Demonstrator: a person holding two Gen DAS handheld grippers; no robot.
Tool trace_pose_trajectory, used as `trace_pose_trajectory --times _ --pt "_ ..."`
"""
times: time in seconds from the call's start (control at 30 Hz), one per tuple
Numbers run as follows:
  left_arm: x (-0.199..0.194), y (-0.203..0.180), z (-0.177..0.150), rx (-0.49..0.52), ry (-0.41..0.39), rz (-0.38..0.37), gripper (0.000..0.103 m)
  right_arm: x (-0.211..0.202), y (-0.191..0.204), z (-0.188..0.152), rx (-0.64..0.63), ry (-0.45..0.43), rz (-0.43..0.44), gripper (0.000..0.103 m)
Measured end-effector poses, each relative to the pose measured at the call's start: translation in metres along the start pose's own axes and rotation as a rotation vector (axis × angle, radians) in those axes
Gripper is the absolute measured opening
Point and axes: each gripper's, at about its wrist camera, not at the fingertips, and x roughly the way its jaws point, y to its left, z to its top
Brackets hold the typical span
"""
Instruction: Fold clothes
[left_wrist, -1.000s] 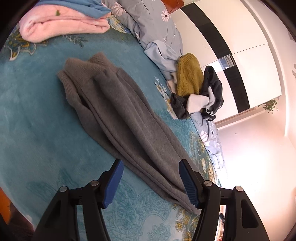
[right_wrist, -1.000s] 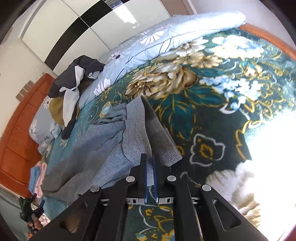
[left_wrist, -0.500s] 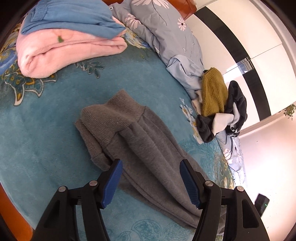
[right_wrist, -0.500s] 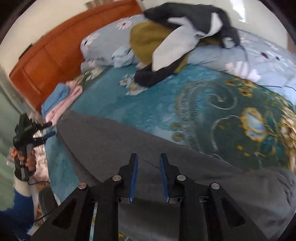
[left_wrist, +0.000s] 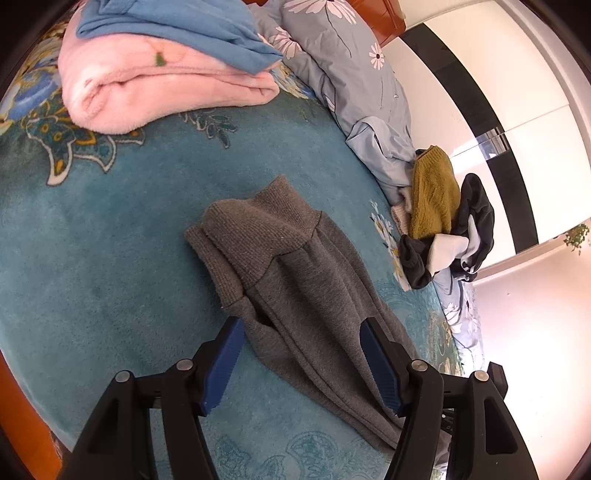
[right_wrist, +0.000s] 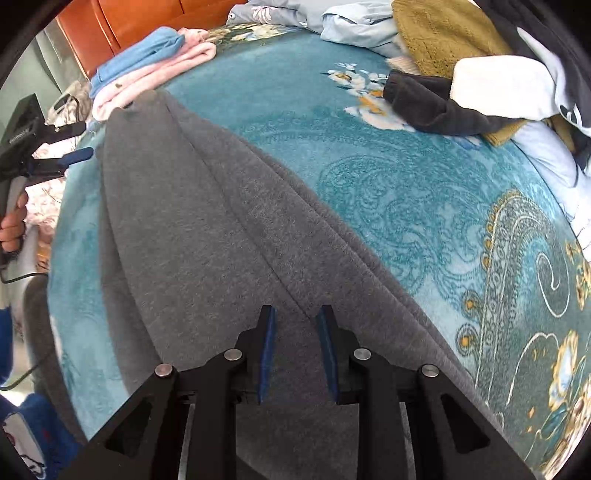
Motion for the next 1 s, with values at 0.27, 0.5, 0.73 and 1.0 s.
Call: trace_pose_trajectory --times 0.27,0.5,0.73,1.0 --pt "0.0 0.013 -0.007 -0.046 -0.003 -0.029 0.07 -0.004 0.007 0.005 0.001 0.008 -0.068 0.001" --pt "-0.011 0.019 -0.007 -0.068 -0.032 -0.054 0.07 -0.03 -0.009 0.033 0.045 -0.103 -0.112 0.0" --pt "-0.012 0.026 -0.007 -0.087 -0.035 -0.057 0.071 -0.019 0.01 0.043 -0.108 -0.018 0.016 0.0" --pt "-0.009 0.003 -0.01 -0.02 -0.033 -0.085 0.071 0.01 0.012 0.026 -0.175 0.079 -0.07 0.023"
